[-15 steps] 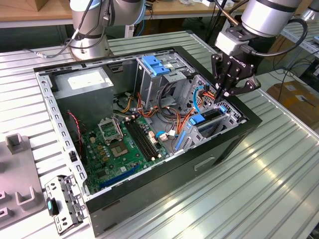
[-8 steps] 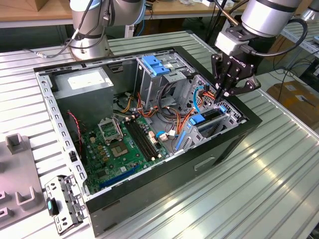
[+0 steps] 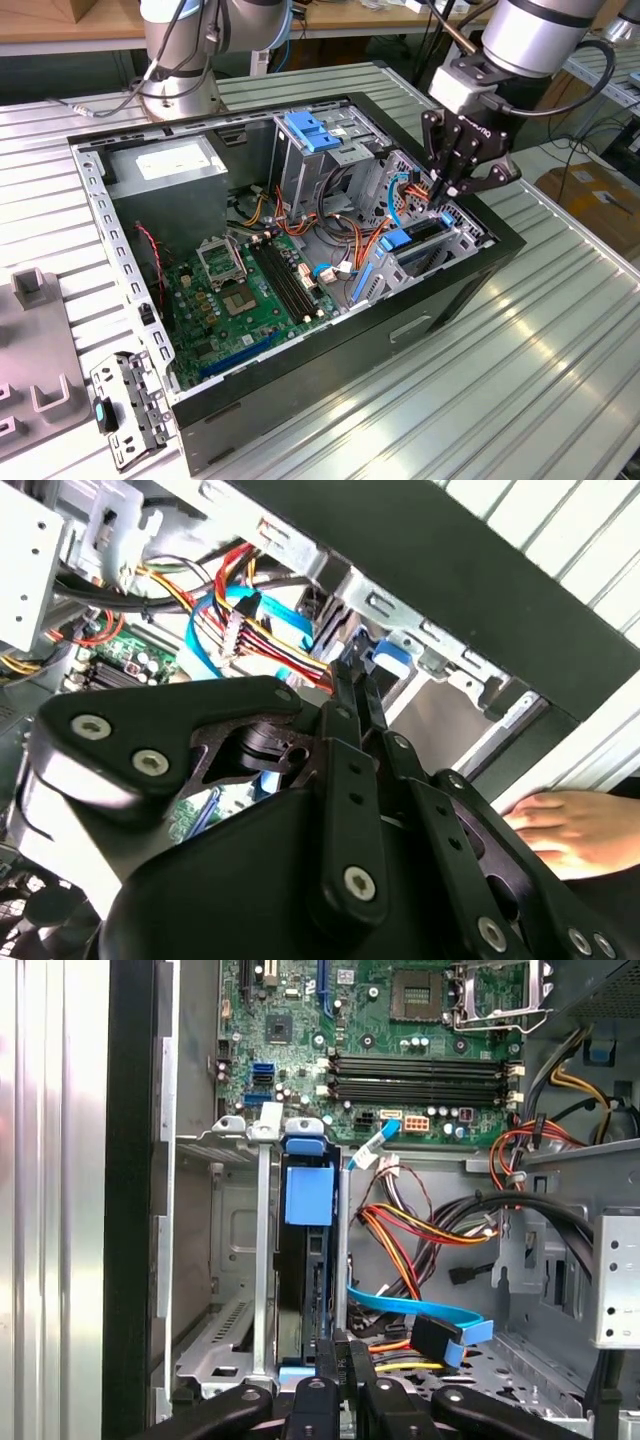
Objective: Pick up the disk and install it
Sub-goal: 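Insert the first disk wire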
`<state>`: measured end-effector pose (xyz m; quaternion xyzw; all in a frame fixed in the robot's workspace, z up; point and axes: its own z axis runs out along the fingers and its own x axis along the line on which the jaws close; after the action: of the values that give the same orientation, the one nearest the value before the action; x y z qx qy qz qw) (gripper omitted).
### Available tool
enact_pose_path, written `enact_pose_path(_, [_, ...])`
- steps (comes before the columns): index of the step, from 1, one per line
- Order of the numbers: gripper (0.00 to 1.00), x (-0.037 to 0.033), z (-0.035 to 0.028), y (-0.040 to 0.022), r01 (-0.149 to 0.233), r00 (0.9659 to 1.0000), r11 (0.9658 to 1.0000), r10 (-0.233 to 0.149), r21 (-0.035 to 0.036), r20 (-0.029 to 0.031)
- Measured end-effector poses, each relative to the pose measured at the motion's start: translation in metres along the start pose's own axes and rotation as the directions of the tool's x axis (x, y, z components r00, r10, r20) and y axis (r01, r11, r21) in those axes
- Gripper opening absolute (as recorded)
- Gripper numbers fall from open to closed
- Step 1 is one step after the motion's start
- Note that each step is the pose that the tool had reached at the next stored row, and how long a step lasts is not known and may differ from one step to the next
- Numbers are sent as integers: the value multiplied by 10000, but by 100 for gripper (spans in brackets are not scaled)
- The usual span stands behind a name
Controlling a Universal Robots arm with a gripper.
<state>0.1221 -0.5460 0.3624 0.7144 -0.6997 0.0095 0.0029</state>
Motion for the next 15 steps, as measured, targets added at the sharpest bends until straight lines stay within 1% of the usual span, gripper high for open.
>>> enact_pose_path(4, [16,6,24,41,-17,10000,10000,17,0,-2])
enact_pose_path(5, [16,9,31,42,-58,10000,10000,58,-1,-1])
enact_pose_path(6, [16,9,35,42,-129,9999,9999,129,-2,-2])
enact_pose_path(7, [16,9,42,43,-293,9996,9996,293,-5,-5])
enact_pose_path(8, [16,12,46,43,-350,9994,9994,350,-6,-4])
enact_pose_path(15, [16,61,69,74,-360,9994,9994,360,-7,-2])
